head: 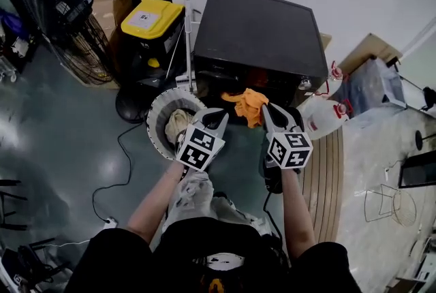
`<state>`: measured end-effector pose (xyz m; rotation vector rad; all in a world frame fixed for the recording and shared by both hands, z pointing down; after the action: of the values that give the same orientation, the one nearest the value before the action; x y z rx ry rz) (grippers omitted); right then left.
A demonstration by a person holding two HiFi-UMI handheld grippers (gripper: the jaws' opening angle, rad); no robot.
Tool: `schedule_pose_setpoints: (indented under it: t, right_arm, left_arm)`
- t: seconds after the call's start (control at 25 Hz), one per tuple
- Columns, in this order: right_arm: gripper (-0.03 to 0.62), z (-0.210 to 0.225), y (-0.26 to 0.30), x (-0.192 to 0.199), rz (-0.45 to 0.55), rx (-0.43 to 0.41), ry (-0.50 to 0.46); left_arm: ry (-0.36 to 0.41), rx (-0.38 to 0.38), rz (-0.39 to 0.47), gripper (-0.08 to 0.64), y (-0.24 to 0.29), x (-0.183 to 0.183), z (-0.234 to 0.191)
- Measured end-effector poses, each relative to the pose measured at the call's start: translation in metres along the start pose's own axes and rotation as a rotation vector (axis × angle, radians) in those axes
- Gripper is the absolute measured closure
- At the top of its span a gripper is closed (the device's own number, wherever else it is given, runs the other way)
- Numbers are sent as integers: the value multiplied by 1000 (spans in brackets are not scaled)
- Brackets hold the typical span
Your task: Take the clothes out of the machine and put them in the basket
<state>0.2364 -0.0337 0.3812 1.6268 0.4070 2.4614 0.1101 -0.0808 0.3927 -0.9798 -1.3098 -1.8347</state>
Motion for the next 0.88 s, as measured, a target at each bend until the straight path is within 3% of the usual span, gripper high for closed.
schedule_pose_setpoints:
  t: [0.44, 0.88]
  right_arm:
    - [541, -65, -7, -65, 115, -163, -72]
    - [541, -183, 9, -124, 227, -447, -134]
  left_arm:
    - [-24, -103, 20, 557, -46, 0, -3]
    - [-77, -256, 0, 557, -102, 24, -35]
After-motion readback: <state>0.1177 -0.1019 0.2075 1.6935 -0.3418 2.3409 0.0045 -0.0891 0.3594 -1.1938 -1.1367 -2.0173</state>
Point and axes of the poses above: the fingertips, and each gripper's own axes: y forward along the fingers, z to its right, x out of its underside, the point moved 2 cm from there along -y, backward along the fingers, and after that the axes turned 13 degrees about y, right-handed, at the moved point
